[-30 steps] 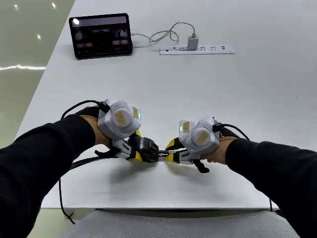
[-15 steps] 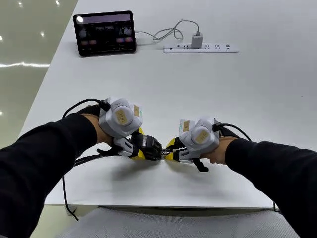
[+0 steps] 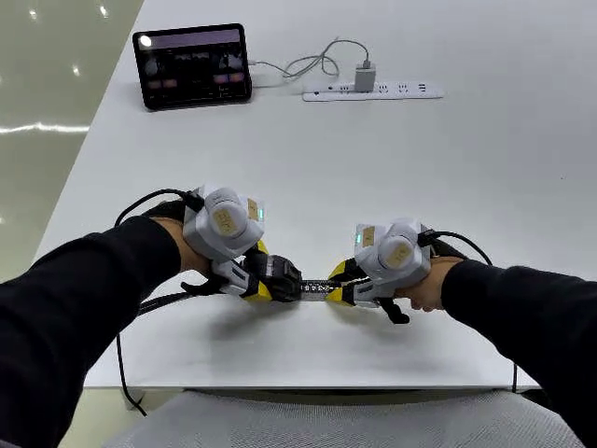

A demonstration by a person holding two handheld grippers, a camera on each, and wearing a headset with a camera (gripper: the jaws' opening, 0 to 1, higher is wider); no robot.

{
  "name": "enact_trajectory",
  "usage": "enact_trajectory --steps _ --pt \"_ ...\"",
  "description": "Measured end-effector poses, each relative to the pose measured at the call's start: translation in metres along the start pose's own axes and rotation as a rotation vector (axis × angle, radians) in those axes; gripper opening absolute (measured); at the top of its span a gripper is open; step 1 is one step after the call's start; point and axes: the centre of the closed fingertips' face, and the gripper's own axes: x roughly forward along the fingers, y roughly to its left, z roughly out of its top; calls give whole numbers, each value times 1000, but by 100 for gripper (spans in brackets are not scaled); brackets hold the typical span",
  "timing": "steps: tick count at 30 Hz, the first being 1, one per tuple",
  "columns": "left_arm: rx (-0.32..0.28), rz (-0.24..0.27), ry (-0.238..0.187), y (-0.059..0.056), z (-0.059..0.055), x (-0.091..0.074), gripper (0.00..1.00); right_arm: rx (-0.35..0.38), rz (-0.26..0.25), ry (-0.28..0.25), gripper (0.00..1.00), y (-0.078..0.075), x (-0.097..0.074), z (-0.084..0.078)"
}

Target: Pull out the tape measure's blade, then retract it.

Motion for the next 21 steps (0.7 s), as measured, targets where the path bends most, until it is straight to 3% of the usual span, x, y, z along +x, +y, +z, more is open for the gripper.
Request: enact_trajectory --steps 21 --pt "-10 5 -8 1 0 1 32 20 -19 32 10 -4 -24 -26"
